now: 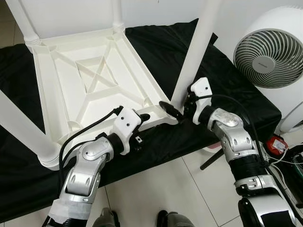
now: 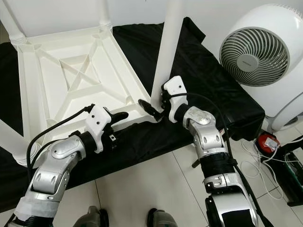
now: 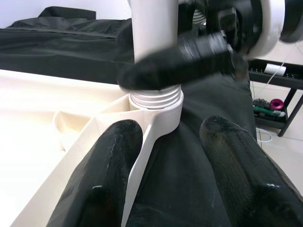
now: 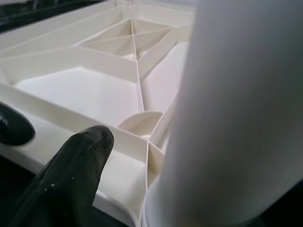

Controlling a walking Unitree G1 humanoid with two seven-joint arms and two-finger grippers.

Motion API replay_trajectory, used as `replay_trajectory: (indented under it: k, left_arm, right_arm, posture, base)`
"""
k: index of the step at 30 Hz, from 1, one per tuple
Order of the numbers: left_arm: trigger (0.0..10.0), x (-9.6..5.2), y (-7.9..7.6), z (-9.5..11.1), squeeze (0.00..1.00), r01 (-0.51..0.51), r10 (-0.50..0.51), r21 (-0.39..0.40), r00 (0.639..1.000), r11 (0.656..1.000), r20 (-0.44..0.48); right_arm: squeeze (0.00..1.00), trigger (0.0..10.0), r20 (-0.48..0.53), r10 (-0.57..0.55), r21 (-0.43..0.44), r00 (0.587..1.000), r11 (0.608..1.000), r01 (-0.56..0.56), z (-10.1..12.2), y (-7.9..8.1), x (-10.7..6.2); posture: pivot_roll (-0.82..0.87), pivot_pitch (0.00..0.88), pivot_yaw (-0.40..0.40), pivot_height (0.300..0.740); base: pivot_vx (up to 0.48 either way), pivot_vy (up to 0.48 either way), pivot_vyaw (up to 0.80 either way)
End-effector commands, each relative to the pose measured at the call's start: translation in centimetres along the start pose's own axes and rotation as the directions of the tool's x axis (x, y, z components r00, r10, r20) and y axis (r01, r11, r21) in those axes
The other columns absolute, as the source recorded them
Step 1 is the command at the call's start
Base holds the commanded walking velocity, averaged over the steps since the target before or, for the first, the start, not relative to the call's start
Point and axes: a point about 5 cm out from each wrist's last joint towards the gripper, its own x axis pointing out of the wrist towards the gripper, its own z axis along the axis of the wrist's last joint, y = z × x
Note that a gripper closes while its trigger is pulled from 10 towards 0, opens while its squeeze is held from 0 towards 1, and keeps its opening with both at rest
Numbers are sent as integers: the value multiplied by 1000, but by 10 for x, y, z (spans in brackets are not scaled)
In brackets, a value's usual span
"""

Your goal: Building children table

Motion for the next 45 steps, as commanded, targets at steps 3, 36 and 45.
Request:
replay_trajectory:
  k: [3,36,45]
  left_arm:
    - [10000,1,4,1,0,-108,108,2,994,994,2]
    - [10000,-1,7,1,0,-100,100,13,995,995,-4]
    - [10000,-4,7,1,0,-101,101,15,995,995,-9]
  right_arm:
    - [0,0,-22,63,-22,998,998,-64,-5,-2,-1]
    - [0,0,-89,-489,283,868,823,493,-18,65,26]
    - [0,3569,-91,-478,299,873,823,482,-15,69,27]
  posture:
    - [16,132,-32,740]
    - [30,137,-29,740]
    - [42,132,-36,740]
  base:
    - [0,0,0]
    - [0,0,0]
    - [0,0,0]
